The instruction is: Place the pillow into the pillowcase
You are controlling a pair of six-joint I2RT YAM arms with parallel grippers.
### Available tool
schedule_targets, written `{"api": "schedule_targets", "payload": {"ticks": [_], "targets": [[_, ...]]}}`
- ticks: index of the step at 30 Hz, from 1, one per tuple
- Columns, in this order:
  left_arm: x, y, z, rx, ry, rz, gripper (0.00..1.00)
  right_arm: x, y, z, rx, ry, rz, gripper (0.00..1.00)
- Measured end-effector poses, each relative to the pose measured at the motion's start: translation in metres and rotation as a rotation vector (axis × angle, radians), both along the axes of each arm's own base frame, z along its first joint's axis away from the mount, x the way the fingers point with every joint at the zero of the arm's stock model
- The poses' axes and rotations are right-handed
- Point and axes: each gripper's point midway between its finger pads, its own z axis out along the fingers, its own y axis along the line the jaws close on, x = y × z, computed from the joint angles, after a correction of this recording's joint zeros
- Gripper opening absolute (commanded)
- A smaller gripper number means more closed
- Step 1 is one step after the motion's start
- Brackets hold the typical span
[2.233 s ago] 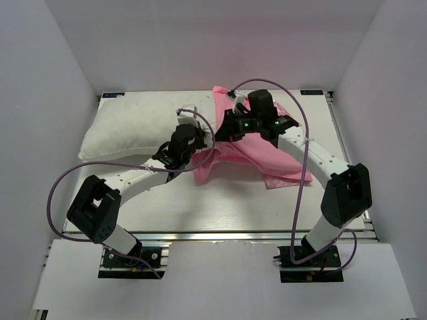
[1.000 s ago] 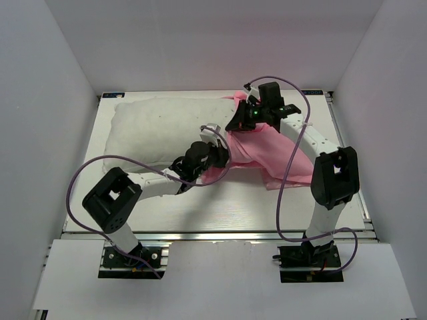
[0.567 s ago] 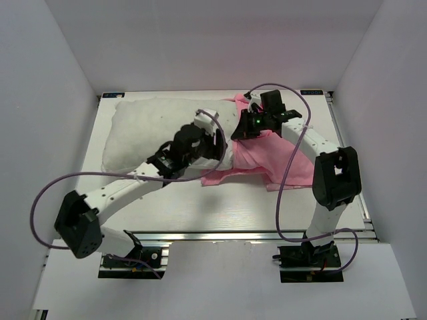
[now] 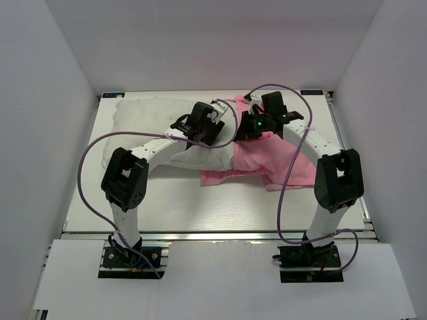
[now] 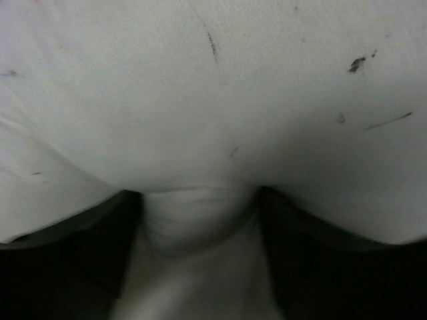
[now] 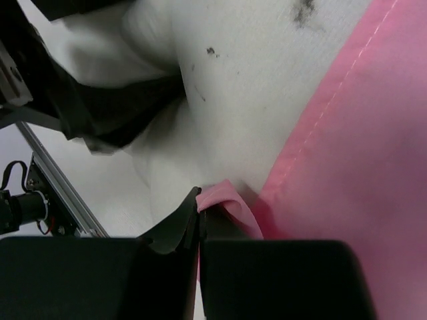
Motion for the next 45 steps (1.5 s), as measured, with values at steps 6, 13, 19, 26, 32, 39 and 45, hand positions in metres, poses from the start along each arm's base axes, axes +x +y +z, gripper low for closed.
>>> {"api": "schedule_targets", "payload": {"ticks": [6, 13, 19, 26, 32, 39, 45], "targets": [[0.008, -0.002, 0.007, -0.015, -0.038, 0.016, 0.00, 0.000, 0.000, 0.000, -0.001, 0.000, -0.001, 0.00], [-0.017, -0.018, 0.028, -0.204, -0.006, -0.011, 0.00, 0.001, 0.001, 0.014, 0.003, -0.008, 0.010, 0.00], [-0.065, -0.066, 0.069, -0.369, -0.002, -0.095, 0.00, 0.019, 0.005, 0.080, 0.036, -0.120, 0.020, 0.00], [-0.093, -0.096, 0.060, -0.478, 0.033, -0.130, 0.00, 0.021, 0.003, 0.093, 0.047, -0.158, 0.037, 0.00], [-0.099, -0.092, 0.028, -0.548, 0.088, -0.111, 0.00, -0.010, -0.025, 0.003, -0.110, -0.015, 0.130, 0.05], [-0.113, -0.104, 0.022, -0.592, 0.119, -0.153, 0.00, -0.064, -0.059, -0.005, -0.212, -0.158, 0.353, 0.67], [-0.114, -0.096, 0.027, -0.623, 0.093, -0.150, 0.00, -0.041, -0.096, 0.085, -0.253, -0.515, 0.290, 0.89]]}}
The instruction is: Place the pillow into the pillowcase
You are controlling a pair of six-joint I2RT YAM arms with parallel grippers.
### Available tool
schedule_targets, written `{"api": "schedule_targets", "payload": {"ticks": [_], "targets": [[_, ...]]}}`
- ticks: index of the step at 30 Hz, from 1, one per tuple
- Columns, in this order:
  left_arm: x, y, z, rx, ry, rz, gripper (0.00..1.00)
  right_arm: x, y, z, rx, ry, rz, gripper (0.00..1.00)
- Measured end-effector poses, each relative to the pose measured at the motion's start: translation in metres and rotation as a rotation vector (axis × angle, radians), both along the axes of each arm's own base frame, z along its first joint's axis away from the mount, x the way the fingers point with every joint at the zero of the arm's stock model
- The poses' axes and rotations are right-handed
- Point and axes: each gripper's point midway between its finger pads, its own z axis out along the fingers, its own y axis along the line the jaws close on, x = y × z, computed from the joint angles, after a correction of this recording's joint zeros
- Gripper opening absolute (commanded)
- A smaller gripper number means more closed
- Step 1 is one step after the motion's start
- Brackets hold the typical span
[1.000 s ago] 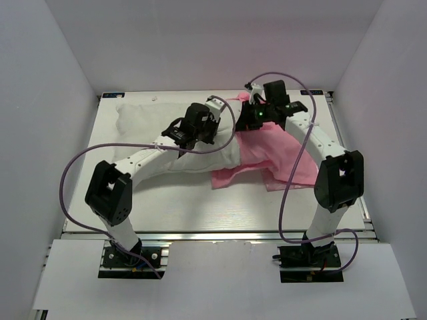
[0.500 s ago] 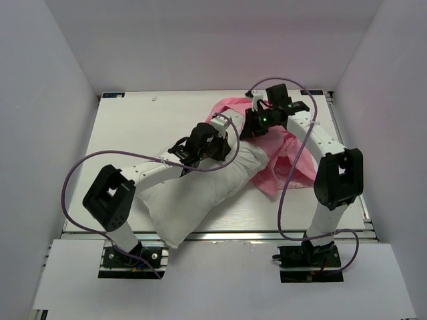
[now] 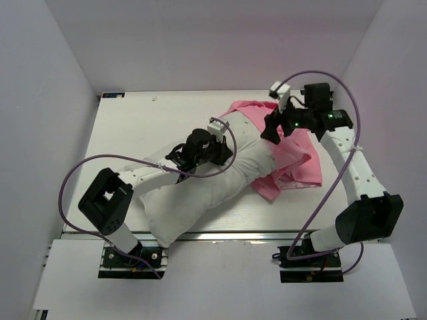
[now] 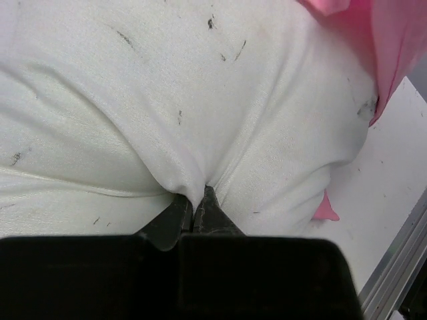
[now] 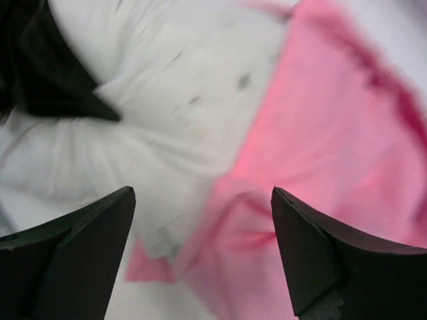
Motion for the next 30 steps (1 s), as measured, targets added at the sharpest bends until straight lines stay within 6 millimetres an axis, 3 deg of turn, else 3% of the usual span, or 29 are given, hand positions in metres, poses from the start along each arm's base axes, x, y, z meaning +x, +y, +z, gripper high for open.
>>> {"api": "schedule_targets", "payload": {"ticks": [3, 6, 9, 13, 17, 19, 23, 30], "targets": [[-0.002, 0.002, 0.000, -0.012, -0.001, 0.002, 0.00, 0.029, -0.008, 0.039, 0.020, -0.153, -0.062, 0.89], [-0.003, 0.002, 0.000, -0.023, -0.001, 0.005, 0.00, 0.058, -0.004, 0.054, 0.032, -0.209, -0.096, 0.87], [-0.003, 0.002, 0.000, -0.032, -0.001, 0.007, 0.00, 0.095, 0.006, 0.042, 0.013, -0.194, -0.121, 0.85], [-0.004, 0.002, 0.000, -0.042, -0.001, 0.011, 0.00, 0.126, 0.022, -0.010, -0.048, -0.108, -0.136, 0.85], [-0.005, 0.003, 0.000, -0.047, 0.001, 0.013, 0.00, 0.127, 0.041, -0.058, -0.126, -0.019, -0.119, 0.83], [-0.005, 0.003, 0.001, -0.047, 0.001, 0.013, 0.00, 0.125, 0.045, -0.069, -0.157, -0.005, -0.114, 0.81], [-0.005, 0.003, 0.001, -0.050, 0.003, 0.014, 0.00, 0.127, 0.045, -0.067, -0.192, -0.031, -0.129, 0.70], [-0.005, 0.003, 0.001, -0.050, 0.003, 0.014, 0.00, 0.135, 0.033, -0.068, -0.243, -0.056, -0.177, 0.62]]}}
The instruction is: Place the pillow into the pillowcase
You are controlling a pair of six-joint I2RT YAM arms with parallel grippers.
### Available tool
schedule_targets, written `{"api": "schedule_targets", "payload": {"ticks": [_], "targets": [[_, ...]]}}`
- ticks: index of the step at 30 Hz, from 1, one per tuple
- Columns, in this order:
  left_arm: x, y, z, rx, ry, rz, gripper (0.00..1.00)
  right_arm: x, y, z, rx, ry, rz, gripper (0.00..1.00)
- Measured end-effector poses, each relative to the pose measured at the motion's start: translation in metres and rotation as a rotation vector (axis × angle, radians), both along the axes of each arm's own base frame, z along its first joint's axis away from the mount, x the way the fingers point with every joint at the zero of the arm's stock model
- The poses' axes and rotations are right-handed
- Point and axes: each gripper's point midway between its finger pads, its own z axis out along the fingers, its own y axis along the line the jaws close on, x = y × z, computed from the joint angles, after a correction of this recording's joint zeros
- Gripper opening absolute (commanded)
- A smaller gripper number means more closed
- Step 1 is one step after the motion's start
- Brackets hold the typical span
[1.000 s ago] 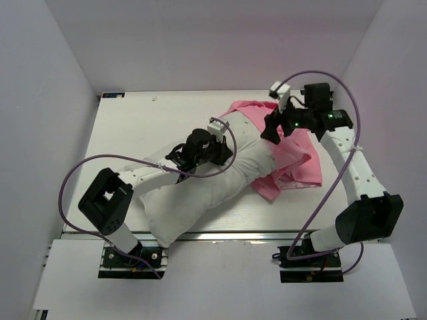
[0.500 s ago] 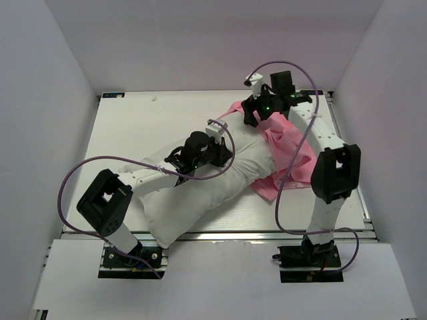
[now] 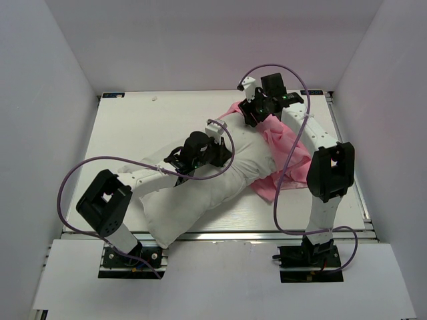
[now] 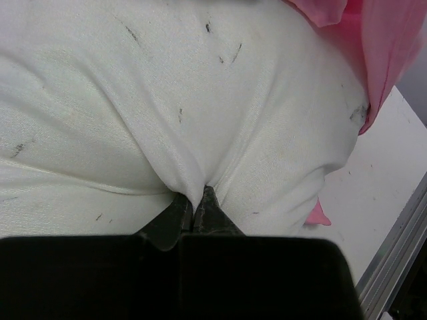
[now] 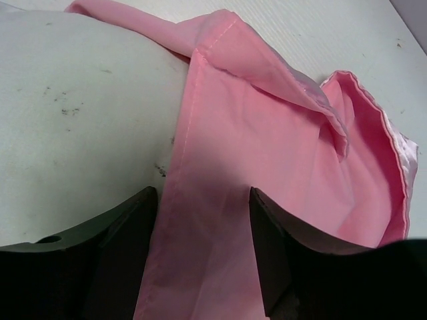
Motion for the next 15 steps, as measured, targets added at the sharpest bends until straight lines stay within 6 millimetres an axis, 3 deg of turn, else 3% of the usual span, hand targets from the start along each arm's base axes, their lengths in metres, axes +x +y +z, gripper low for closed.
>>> {"api": "schedule_targets", "payload": {"ticks": [4, 10, 15], "targets": [[0.000, 0.000, 0.000, 0.000, 0.000, 0.000, 0.00, 0.003, -0.004, 0.000, -0.022, -0.015, -0.008, 0.50], [0.000, 0.000, 0.000, 0.000, -0.001, 0.000, 0.00, 0.002, -0.004, 0.000, -0.026, -0.014, 0.002, 0.18], [0.000, 0.000, 0.000, 0.005, -0.006, -0.003, 0.00, -0.013, 0.008, 0.003, 0.020, 0.040, 0.064, 0.01]]}}
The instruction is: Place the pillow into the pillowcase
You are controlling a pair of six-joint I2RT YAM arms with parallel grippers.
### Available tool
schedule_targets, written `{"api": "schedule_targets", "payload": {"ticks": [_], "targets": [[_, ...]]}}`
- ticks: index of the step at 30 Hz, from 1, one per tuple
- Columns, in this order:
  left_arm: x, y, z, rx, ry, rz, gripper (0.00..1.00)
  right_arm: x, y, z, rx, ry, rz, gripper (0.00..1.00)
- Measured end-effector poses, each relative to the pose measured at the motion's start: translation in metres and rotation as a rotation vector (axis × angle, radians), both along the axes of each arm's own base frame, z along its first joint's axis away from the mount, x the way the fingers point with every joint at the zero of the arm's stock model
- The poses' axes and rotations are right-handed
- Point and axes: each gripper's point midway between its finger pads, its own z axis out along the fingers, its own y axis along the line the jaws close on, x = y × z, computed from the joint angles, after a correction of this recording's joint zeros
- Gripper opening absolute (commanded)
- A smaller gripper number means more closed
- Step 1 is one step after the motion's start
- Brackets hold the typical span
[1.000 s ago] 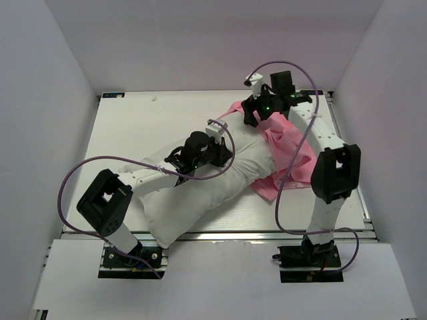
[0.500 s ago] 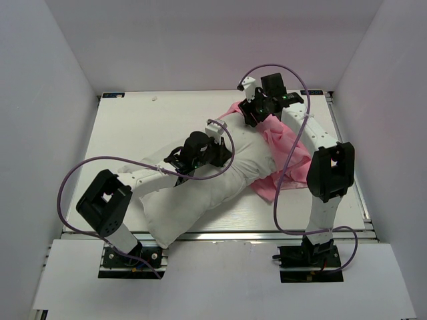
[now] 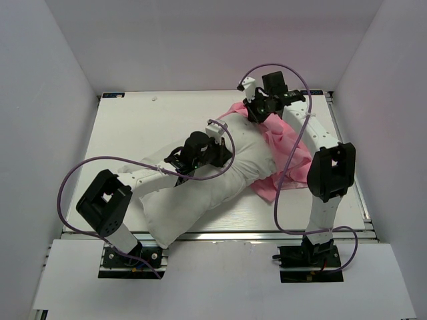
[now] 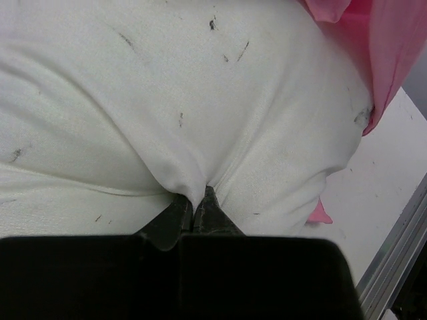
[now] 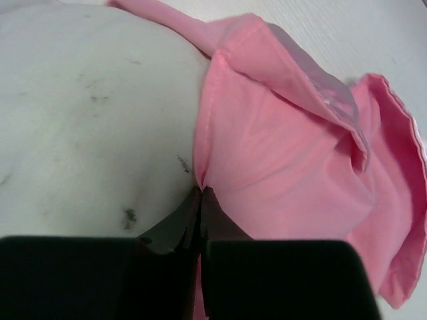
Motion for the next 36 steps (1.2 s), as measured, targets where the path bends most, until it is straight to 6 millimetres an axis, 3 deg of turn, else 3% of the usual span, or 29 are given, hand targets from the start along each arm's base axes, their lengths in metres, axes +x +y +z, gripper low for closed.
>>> {"api": "schedule_targets", "payload": {"ticks": [3, 10, 14, 20, 25, 26, 27, 30, 33, 36], "targets": [[0.001, 0.000, 0.003, 0.013, -0.012, -0.007, 0.00, -0.011, 0.018, 0.017, 0.046, 0.019, 0.048, 0.00], [0.011, 0.004, 0.014, 0.042, -0.035, -0.016, 0.00, -0.064, 0.109, 0.073, 0.192, 0.040, 0.231, 0.00], [0.018, 0.014, 0.017, 0.057, -0.042, -0.007, 0.00, -0.073, 0.137, 0.106, 0.285, 0.037, 0.275, 0.00], [0.032, 0.039, 0.041, 0.037, -0.097, 0.055, 0.00, -0.084, 0.145, 0.109, 0.396, 0.163, 0.243, 0.00], [0.034, 0.046, 0.068, 0.004, -0.163, 0.073, 0.00, -0.081, 0.151, 0.089, 0.421, 0.238, 0.199, 0.00], [0.035, 0.046, 0.070, 0.002, -0.168, 0.074, 0.00, -0.078, 0.152, 0.083, 0.422, 0.250, 0.191, 0.05], [0.035, 0.046, 0.069, 0.001, -0.170, 0.074, 0.00, -0.075, 0.154, 0.076, 0.423, 0.266, 0.182, 0.26], [0.037, 0.047, 0.063, 0.003, -0.172, 0.085, 0.00, -0.067, 0.158, 0.045, 0.406, 0.328, 0.161, 0.57], [0.044, 0.054, 0.042, 0.034, -0.145, 0.139, 0.00, -0.063, 0.158, 0.025, 0.388, 0.368, 0.161, 0.72], [0.052, 0.064, 0.029, 0.063, -0.129, 0.216, 0.36, -0.056, 0.150, 0.041, 0.409, 0.334, 0.184, 0.80]]}}
